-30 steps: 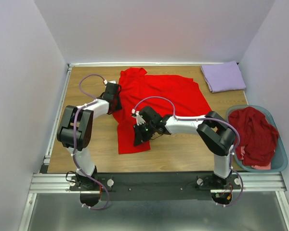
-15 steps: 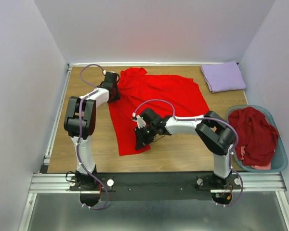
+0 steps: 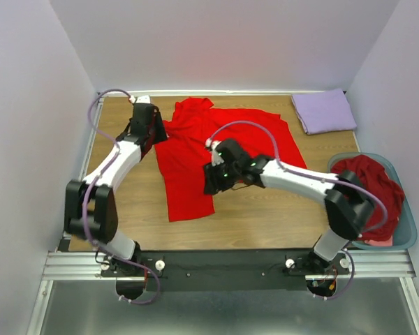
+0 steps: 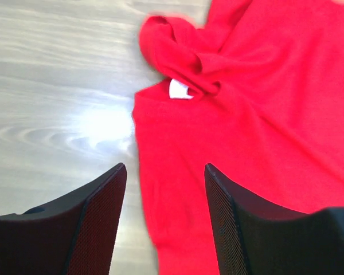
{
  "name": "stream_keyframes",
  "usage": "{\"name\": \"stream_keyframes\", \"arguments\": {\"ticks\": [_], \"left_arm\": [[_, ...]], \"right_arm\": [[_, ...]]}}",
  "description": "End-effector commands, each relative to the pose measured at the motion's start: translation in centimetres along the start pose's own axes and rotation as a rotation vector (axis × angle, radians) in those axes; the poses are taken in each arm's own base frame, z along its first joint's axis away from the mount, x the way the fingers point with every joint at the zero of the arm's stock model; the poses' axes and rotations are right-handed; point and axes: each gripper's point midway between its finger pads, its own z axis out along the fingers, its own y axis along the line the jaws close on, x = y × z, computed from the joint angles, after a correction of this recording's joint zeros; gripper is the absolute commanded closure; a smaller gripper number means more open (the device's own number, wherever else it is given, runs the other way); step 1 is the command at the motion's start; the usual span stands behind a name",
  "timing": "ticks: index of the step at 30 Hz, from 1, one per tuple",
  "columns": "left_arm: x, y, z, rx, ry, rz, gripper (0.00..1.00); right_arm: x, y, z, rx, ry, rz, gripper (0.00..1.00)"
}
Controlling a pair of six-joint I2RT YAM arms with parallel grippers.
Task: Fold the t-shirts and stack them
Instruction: Flatten the tshirt out
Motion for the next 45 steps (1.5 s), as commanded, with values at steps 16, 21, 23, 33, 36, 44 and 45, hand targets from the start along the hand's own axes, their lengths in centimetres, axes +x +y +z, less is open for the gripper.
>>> {"name": "stream_keyframes", "arguments": {"ticks": [16,21,23,33,36,44,45], "left_arm": [[17.0,0.1,-12.1,0.074,0.253,-0.064,0.35],[19.3,0.0,-11.8,0.05,0.342,-0.056,0.47],[19.9,-0.2,-11.7,0.046,0.351,-0.059,0.57],[23.5,0.2,-10.7,-0.034,0.449,-0.03,0.57],[24.2,0.3,-10.5,-0.049,0.469,-0.032,0.56],[25.8,0.2,-10.0,-0.075,0.525,-0.002,0.57],[25.9,0.3,-10.0,-0.08,0.53,-0.001,0.58]], "right_arm": [[0.9,-16.5,-13.8,0.652,-0.305,0.257,0.0],[1.6,-17.0,-13.7,0.673,-0.295,0.252,0.0],[1.7,-17.0,-13.7,0.67,-0.299,0.248,0.0],[1.9,-16.9,-13.8,0.648,-0.335,0.221,0.0],[1.7,-16.8,-14.0,0.644,-0.347,0.211,0.0],[1.8,-16.9,-14.1,0.641,-0.363,0.205,0.0],[1.8,-16.9,-14.1,0.642,-0.365,0.205,0.0]]}}
